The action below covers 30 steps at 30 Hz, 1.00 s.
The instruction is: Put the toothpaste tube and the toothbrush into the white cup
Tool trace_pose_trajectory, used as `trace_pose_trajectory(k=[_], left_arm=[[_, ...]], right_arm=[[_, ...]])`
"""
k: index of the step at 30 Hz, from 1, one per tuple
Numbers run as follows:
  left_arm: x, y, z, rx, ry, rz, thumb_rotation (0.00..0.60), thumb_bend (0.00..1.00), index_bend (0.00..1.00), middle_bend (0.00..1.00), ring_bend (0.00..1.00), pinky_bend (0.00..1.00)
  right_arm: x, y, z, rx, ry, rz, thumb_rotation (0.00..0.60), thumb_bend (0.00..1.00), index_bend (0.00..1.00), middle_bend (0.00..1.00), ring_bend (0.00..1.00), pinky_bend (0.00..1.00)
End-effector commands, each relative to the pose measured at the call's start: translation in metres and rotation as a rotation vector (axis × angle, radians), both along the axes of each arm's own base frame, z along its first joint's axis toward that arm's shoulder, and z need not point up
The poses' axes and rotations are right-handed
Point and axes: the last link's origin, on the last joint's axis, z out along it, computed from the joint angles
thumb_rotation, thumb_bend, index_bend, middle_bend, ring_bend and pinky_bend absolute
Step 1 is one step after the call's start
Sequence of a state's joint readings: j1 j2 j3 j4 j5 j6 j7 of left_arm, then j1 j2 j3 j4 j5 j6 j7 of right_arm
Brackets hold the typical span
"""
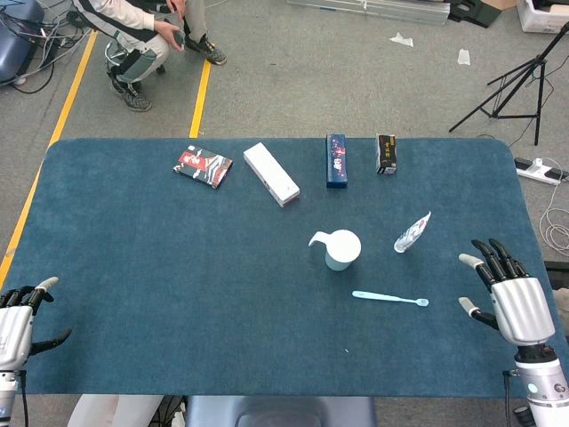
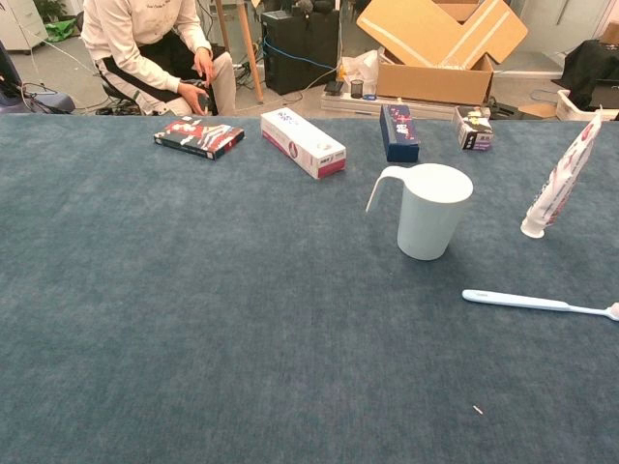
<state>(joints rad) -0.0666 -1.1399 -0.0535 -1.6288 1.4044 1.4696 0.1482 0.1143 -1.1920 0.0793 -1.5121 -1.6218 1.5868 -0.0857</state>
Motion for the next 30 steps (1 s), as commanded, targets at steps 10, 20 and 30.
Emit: trace_pose_trajectory(k=[10,20,30], left_arm=[[0.001,-0.001,-0.001,-0.003,-0.003,0.0,0.6,0.0,0.19,0.4,0.25,0.23],[0.003,-0.002,0.0,-0.002,-0.011,-0.011,0.6,0.0,0.19,0.4,0.25,0.23],[0.003,-0.002,0.001,0.002,-0.016,-0.012,0.6,0.0,0.19,0.4,0.25,0.23]], right_arm=[[0.0,-0.002,0.001,0.012,-0.051,0.003,0.6,0.1,0.31,0.19,0.1,0.35],[0.016,-0.012,0.025,-0.019,-0.244,0.061,0.6,0.09,0.29,0.26,0.12,0.44],[0.018,-0.025,0.031,-0.04,-0.383,0.035,0.6,0.08,0.27,0.26,0.12,0.44]])
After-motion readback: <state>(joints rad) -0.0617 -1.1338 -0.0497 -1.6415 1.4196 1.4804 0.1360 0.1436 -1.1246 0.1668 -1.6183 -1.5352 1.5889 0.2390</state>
